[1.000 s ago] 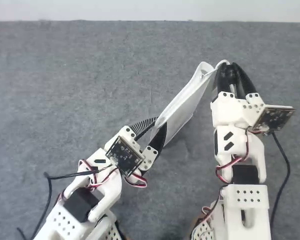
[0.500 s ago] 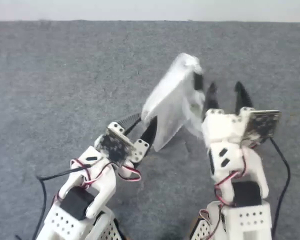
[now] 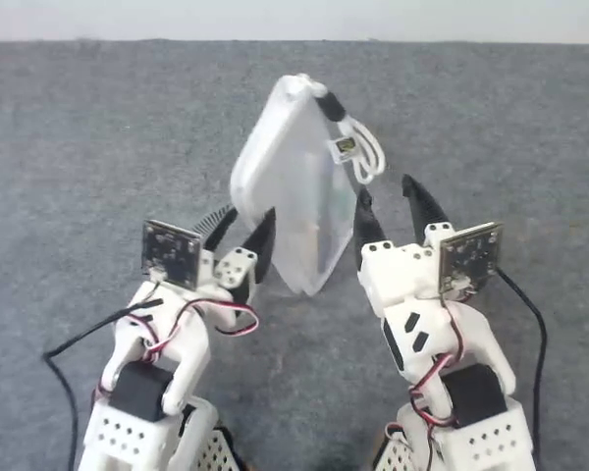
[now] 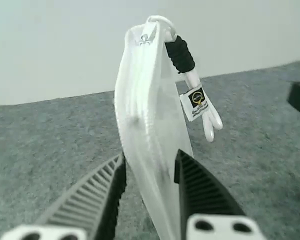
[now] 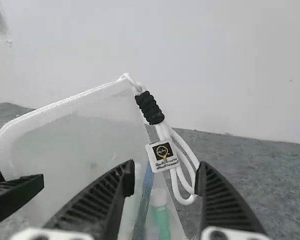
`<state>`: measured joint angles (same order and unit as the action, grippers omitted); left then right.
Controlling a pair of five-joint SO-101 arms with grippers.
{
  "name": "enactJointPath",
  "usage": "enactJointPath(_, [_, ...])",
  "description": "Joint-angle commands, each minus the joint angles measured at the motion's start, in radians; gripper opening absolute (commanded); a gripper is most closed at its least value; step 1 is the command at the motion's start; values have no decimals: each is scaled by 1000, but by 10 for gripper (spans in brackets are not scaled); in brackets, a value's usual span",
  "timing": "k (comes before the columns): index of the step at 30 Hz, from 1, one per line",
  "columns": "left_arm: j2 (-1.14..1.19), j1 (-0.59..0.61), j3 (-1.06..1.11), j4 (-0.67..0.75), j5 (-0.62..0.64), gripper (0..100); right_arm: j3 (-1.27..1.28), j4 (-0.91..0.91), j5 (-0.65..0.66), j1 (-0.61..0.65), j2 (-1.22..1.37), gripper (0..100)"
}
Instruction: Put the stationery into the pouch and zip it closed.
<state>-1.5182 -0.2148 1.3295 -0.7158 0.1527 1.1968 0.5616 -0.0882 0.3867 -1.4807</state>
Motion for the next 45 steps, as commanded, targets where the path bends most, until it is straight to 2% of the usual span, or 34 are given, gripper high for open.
enactJointPath(1, [-15,31,-56,18,28,152,-5,-4,15,41,-21,177])
enactJointPath(11, [-15,84,-177,-95,23,148,-5,1,17,62,-22,176])
enactJointPath(17, [-17,104,-188,-100,21,148,-3,2,17,62,-22,175])
enactJointPath(20, [-63,158,-182,-100,21,148,-3,4,17,62,-24,175])
enactJointPath(25, [-276,256,-97,-101,21,152,-3,1,17,62,-30,156])
enactJointPath(29, [-295,287,-39,-97,21,152,-25,-24,17,62,-31,8])
enactJointPath(33, [-295,296,12,-95,25,152,-28,-36,17,68,-31,29])
enactJointPath(40, [-310,288,81,-95,26,148,-28,-42,15,68,-31,7])
enactJointPath(45, [-310,299,130,-95,26,148,-26,-143,17,67,-31,7])
